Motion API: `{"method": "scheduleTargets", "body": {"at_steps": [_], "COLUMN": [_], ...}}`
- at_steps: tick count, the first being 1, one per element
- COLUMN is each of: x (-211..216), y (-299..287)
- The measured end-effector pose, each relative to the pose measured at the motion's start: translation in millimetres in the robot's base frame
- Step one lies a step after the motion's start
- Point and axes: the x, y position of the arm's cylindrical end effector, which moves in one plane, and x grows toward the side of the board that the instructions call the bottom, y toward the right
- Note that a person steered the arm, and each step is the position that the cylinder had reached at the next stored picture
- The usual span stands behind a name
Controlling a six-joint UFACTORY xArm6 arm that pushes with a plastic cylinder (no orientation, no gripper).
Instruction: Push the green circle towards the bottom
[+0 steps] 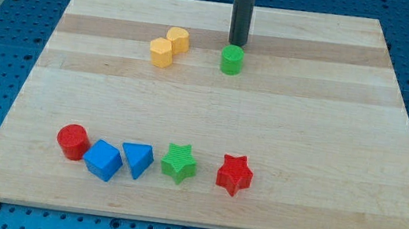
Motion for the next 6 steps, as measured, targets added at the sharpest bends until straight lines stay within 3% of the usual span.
{"method": "scheduleTargets", "body": {"at_steps": [1, 6], "x": [26, 73], "y": [0, -33]}}
